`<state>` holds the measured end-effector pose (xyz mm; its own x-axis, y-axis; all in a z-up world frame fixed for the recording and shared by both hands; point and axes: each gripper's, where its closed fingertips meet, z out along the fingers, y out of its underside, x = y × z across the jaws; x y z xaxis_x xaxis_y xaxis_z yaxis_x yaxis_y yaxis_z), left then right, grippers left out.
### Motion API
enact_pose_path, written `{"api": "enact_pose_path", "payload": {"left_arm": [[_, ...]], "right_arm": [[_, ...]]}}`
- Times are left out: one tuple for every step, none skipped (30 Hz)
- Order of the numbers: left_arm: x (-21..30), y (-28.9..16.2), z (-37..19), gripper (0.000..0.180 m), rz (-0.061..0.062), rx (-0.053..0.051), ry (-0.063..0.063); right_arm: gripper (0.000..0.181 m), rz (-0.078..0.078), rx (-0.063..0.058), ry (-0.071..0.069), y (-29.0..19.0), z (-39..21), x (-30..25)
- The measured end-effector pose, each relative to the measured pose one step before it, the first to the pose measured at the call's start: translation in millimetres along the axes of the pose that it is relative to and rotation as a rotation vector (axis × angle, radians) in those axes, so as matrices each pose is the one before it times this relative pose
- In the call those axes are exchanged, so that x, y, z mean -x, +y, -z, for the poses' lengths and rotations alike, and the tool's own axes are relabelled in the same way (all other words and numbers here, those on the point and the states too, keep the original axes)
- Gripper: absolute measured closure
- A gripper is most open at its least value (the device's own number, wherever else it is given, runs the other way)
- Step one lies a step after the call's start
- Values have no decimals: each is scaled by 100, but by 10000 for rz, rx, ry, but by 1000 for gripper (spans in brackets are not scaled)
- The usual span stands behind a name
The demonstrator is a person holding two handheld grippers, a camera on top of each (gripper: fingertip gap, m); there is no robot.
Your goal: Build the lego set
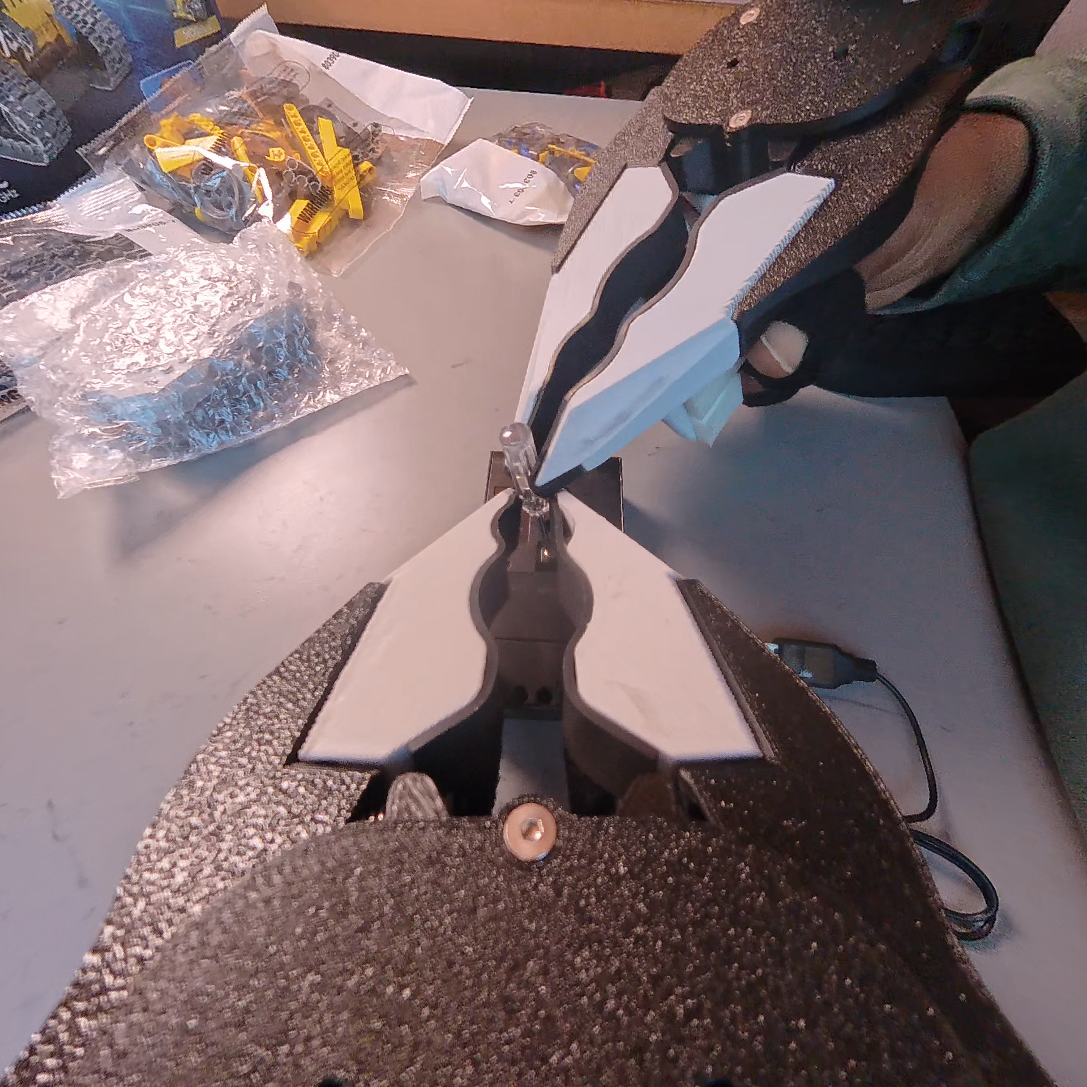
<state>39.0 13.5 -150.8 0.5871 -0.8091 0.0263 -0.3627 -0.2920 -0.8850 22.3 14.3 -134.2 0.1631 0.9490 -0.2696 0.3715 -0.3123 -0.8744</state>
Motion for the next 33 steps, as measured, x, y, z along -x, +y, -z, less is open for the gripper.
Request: {"api": "enact_pose_path", "payload": {"left_arm": [[31,26,5,171,-54,32,-69],[44,30,28,171,-72,36,-62],[18,29,44,171,-69,38,-30],[-3,40,59,170,-75,42,22],[-4,68,74,170,-120,38,53],[63,115,70,170,-214,44,14],[48,172,62,169,-265,52,11],[-148,90,42,166,-169,-9,129],[-256,-46,53,165,-11,-87,198],[-153,-145,60,164,75,-134,141],[-91,-191,71,165,86,-136,87],[-120,-128,34,166,59,-76,102],[-166,-16,5,167,13,-17,119],[-92,71,-17,168,-26,12,62],[-66,110,-52,170,-15,24,44],[-11,122,-74,171,17,46,12],[69,64,-58,172,19,47,-43],[78,12,-14,172,48,18,-42],[25,9,-13,172,82,4,-15],[11,-20,-28,173,76,6,-23],[24,-19,-55,173,58,10,-59],[15,-31,-74,173,34,18,-72],[91,-31,-76,173,7,42,-129],[93,-13,-38,173,-2,52,-106],[10,-10,-27,173,8,39,-56],[48,-6,-18,173,19,27,-77],[31,-8,-36,173,25,24,-66],[6,-16,-22,173,11,31,-41],[16,-5,-21,173,-11,31,-44],[7,-7,-15,173,-23,25,-43],[3,-7,-23,173,-22,20,-41],[13,-6,-20,173,0,18,-40],[-6,-8,-16,173,9,13,-26]], "right_arm": [[175,19,-146,208,-26,-36,-40],[175,286,-74,92,-26,-52,-7],[175,361,30,-78,-8,-59,21],[175,225,175,-284,1,-50,83],[176,295,278,-446,4,-45,75],[176,570,262,-525,7,-67,23],[175,411,249,-512,22,-93,-174],[175,310,246,-775,-21,-103,73],[175,568,171,-949,-12,-29,371],[175,759,142,-839,25,34,287],[176,877,102,-875,68,94,544],[175,622,104,-679,50,36,356],[175,107,144,-578,-10,-59,110],[175,52,142,-566,-17,-74,120],[176,118,113,-437,12,-14,21],[175,-61,110,-377,17,4,-35],[175,-98,90,-267,6,0,-67],[175,-62,64,-119,6,10,-68],[175,-41,35,43,11,14,-69],[175,-51,-25,137,-10,11,7],[175,-128,-67,259,7,44,-32],[175,-151,-82,338,31,91,8],[175,-107,-83,499,37,122,-76],[174,-165,-89,745,-31,149,-318],[172,-209,-169,618,-165,162,17],[169,-286,-293,528,-385,168,235],[170,-464,-218,859,-233,111,-304],[171,-617,-233,702,-131,38,-128],[169,-783,-327,421,-145,2,227],[168,-700,-313,515,-59,11,-37],[169,-360,-263,569,23,93,-171],[169,-100,-182,666,47,105,-361],[169,-15,-175,470,-12,77,-143]]}}
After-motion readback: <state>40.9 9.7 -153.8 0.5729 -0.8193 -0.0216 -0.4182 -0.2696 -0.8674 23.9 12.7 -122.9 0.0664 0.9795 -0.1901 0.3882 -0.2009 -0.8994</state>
